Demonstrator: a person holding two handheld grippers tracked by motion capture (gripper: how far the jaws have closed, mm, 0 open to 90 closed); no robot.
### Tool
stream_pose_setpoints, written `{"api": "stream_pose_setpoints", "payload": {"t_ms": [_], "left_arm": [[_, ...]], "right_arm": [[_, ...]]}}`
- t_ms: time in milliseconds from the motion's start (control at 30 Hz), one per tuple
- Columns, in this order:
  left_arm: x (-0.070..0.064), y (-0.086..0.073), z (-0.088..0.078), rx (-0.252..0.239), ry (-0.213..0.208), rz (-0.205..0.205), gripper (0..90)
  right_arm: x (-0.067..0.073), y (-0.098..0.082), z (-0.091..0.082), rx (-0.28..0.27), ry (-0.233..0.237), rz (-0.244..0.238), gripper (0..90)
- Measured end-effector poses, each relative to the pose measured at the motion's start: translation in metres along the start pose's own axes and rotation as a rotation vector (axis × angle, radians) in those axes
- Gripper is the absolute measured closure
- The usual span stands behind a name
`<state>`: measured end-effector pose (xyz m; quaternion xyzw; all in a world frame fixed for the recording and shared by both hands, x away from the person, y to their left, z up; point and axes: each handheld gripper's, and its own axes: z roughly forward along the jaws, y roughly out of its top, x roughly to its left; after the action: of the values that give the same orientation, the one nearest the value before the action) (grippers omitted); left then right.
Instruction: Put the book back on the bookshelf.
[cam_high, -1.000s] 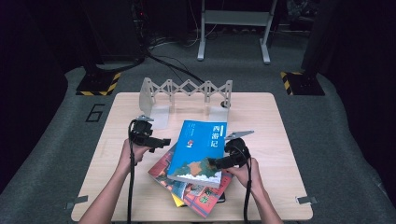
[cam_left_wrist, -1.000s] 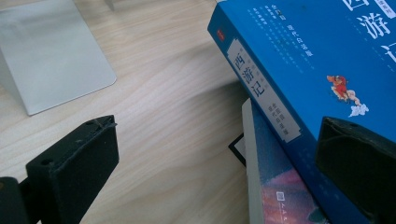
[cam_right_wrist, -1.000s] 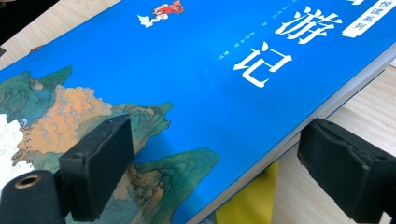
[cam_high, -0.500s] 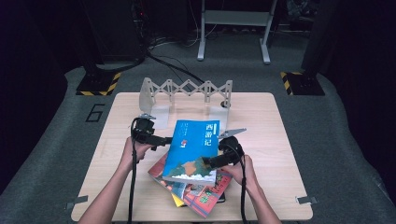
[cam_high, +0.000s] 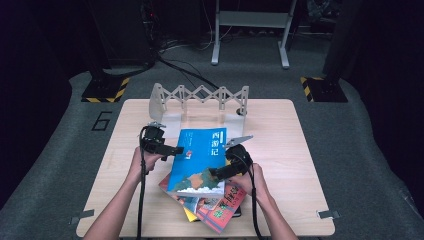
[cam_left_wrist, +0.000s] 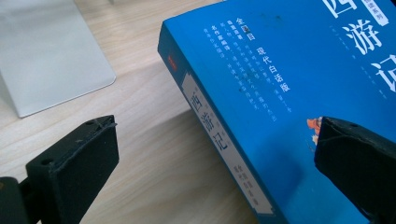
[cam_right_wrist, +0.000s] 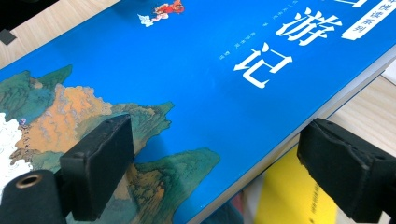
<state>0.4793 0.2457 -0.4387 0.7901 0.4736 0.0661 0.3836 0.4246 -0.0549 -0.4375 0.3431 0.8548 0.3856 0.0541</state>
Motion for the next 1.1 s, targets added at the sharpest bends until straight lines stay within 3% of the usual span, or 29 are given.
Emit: {"api": "stream_pose_setpoints", "payload": {"t_ms": [167,433,700,767,833,967,1100], "left_arm": [[0.002,-0.001,0.002,0.014,0.010,-0.001,0.0],[0.005,-0.003,0.007,0.019,-0.018,-0.016,0.0],[0.010,-0.007,0.012,0.013,-0.081,-0.044,0.0],[0.011,-0.008,0.016,0.003,-0.120,-0.074,0.0],[0.011,-0.008,0.016,0.006,-0.124,-0.070,0.0],[0.011,-0.009,0.022,0.007,-0.177,-0.094,0.0],[0.010,-0.010,0.024,-0.010,-0.177,-0.109,0.0]], "right_arm": [[0.004,0.003,0.004,-0.003,0.002,-0.010,10.5],[0.008,0.006,0.008,-0.001,0.007,-0.024,10.6],[0.010,0.008,0.011,-0.004,0.009,-0.027,10.7],[0.011,0.009,0.011,-0.006,0.008,-0.026,10.7],[0.011,0.009,0.012,-0.005,0.007,-0.024,10.7],[0.011,0.009,0.012,-0.003,0.010,-0.029,10.7],[0.011,0.009,0.012,-0.007,0.014,-0.023,10.9]]}}
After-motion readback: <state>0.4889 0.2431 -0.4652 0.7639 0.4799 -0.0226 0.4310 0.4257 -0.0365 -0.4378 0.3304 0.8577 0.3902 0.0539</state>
